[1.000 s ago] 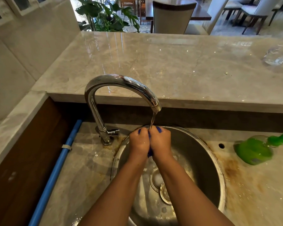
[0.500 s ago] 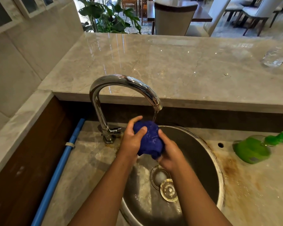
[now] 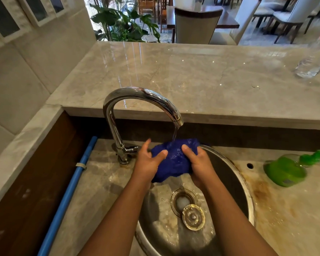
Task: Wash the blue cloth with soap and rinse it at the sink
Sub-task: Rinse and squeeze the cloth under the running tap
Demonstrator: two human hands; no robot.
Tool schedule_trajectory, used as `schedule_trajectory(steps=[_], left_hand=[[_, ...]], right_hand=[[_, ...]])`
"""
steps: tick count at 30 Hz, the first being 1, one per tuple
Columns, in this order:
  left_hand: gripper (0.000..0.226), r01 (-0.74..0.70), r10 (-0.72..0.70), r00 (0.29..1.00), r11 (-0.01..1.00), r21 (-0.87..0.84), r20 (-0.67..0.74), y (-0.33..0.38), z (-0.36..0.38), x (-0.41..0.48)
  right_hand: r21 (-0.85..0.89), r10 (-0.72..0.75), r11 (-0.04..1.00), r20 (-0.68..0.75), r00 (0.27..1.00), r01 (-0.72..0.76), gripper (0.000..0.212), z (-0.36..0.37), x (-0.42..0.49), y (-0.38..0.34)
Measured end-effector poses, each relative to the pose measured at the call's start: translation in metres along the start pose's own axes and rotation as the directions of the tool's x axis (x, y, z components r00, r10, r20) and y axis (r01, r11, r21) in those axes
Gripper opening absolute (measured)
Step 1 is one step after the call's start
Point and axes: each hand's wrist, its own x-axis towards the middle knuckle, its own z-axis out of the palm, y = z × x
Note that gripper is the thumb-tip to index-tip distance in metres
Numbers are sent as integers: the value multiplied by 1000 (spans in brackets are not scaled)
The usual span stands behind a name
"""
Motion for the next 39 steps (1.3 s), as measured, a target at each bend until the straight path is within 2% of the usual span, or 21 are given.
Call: schedule_trajectory(steps=[2, 3, 5, 8, 10, 12, 15, 18, 20, 22, 24, 25, 26, 27, 29, 31, 33, 35, 36, 38, 39], left_hand=[[68, 127, -128, 992, 989, 77, 8, 0, 0, 0], [57, 193, -195, 980, 980, 42, 45, -1, -1, 0], [34, 350, -327, 930, 927, -133, 170, 4, 1, -3], [32, 477, -401, 865, 846, -240, 303, 10, 0, -6], [28, 438, -363, 891, 847, -301, 274, 11, 1, -3], [24, 329, -286, 941, 901, -284, 183, 10, 2, -1], [19, 160, -160, 987, 987, 8, -17, 10, 6, 1], [22, 80, -69, 987, 994, 71, -147, 11, 12, -1], [19, 40, -35, 985, 999, 26, -168, 15, 15, -4], [15, -6, 11, 988, 999, 31, -152, 17, 16, -4], [10, -86, 99, 990, 989, 118, -103, 15, 16, -3], [7, -129, 142, 988, 978, 166, -67, 15, 18, -5], [6, -173, 183, 983, 962, 213, -30, 14, 20, -8], [8, -218, 223, 975, 941, 260, 11, 10, 23, -9], [10, -291, 268, 956, 906, 309, 114, 3, 30, -12], [16, -314, 252, 942, 894, 321, 220, 2, 38, -16], [27, -245, 156, 943, 922, 298, 293, 4, 39, -18], [35, -62, -34, 918, 972, 228, 395, 10, 30, -22], [38, 23, -119, 874, 979, 204, 471, 13, 22, -23], [43, 109, -192, 774, 979, 172, 603, 17, 1, -22], [41, 117, -173, 774, 984, 132, 609, 19, -9, -19]], right_hand=[[-59, -43, 997, -13, 999, 43, 11, 1, 2, -6], [-42, -37, 998, -2, 999, 37, 15, 1, 2, -8], [39, 7, 999, 43, 999, -9, 23, -1, 3, -11], [152, 116, 980, 87, 989, -128, 28, -4, 1, -13], [134, 132, 980, 114, 985, -147, 33, -10, 3, -9], [55, 140, 988, 120, 983, -148, 34, -15, 7, -6], [-88, 176, 982, 85, 981, -168, 32, -19, 8, -1], [-102, 161, 982, 47, 986, -156, 36, -24, 9, 4], [-145, 155, 977, -3, 988, -154, 49, -24, 9, 5], [-375, 113, 917, -80, 990, -136, 62, -19, 5, 6], [-565, -38, 823, -157, 987, -58, 59, -14, 1, 9], [-592, -99, 806, -164, 981, -18, 50, -11, -3, 8], [-563, -108, 827, -149, 983, 6, 38, -7, -6, 7], [-445, -53, 896, -112, 992, -2, 27, 1, -11, 4], [-97, 113, 989, -2, 994, -112, 26, 15, -19, 4], [203, 217, 954, 37, 976, -220, 37, 19, -21, 7], [391, 290, 874, 52, 955, -287, 50, 11, -18, 11], [450, 349, 823, 81, 934, -347, 57, 1, -16, 14], [459, 374, 807, 92, 923, -373, 63, -2, -15, 15], [466, 396, 791, 105, 912, -397, 81, -5, -13, 15], [466, 398, 787, 118, 910, -404, 83, -6, -12, 13]])
